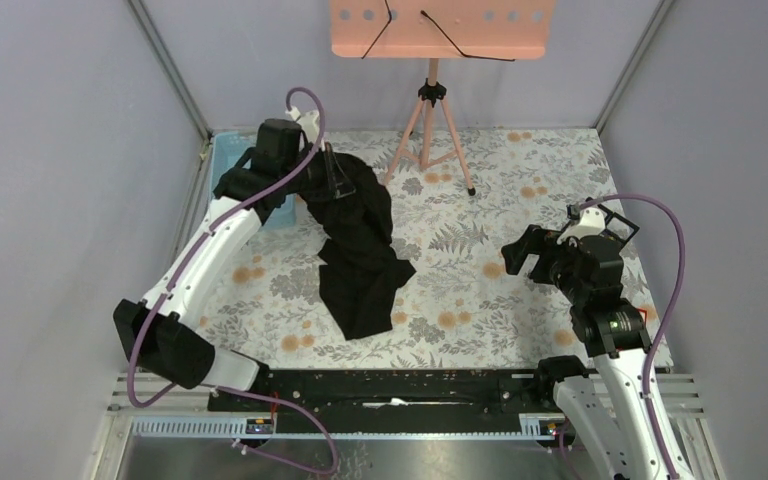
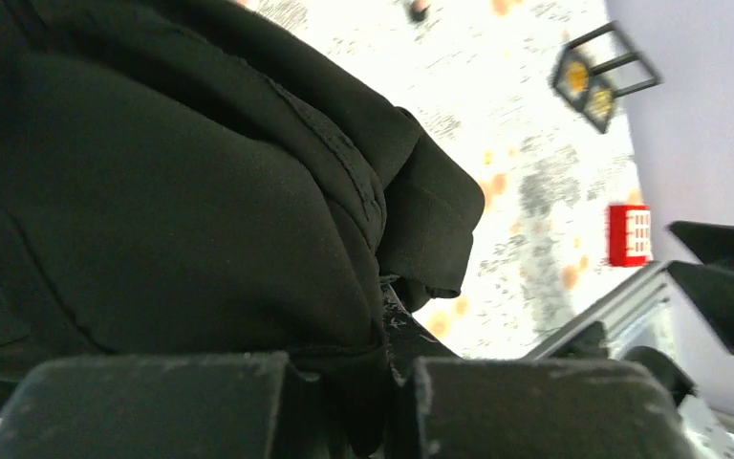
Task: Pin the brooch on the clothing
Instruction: Place the clothes at the center of the board.
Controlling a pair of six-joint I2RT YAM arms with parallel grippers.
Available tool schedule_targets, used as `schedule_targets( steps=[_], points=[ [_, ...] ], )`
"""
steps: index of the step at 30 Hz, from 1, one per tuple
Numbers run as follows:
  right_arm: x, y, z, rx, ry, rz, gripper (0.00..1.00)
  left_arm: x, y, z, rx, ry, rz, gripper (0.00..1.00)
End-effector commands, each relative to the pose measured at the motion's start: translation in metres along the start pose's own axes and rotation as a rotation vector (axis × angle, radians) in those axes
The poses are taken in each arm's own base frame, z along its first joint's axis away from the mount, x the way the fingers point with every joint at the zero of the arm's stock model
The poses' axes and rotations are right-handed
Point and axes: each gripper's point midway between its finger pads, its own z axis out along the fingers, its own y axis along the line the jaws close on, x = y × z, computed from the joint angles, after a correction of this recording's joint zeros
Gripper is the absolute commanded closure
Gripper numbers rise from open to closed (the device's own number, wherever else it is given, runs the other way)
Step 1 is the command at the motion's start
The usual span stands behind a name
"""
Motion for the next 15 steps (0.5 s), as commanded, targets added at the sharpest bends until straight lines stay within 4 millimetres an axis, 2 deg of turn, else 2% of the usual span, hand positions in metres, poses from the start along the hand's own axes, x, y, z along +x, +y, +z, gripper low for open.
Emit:
schedule_targets(
  steps=[1, 3, 4, 7, 12, 15],
  points=[
    [-0.013, 0.002, -0.002, 0.004, -0.028, -0.008, 0.01, 0.013, 0.019, -0.007, -0.093, -0.031, 0.085, 1.0],
    [-0.012, 0.003, 0.002, -0.003, -0.032, -0.005, 0.0, 0.044, 0.012, 0.003, -0.041, 0.031, 0.102, 1.0],
    [-0.011, 0.003, 0.004, -0.004, -0.031, -0.002, 0.0, 0.063, 0.0, 0.008, 0.01, 0.07, 0.119, 1.0],
    [-0.008, 0.002, 0.011, -0.007, -0.015, 0.004, 0.0, 0.105, -0.031, 0.017, 0.1, 0.116, 0.179, 1.0],
    [-0.007, 0.002, 0.016, -0.005, -0.01, 0.016, 0.0, 0.152, -0.1, 0.043, 0.244, 0.159, 0.267, 1.0],
    [-0.009, 0.001, 0.014, 0.002, -0.017, 0.02, 0.0, 0.183, -0.129, 0.067, 0.28, 0.228, 0.331, 1.0]
  ],
)
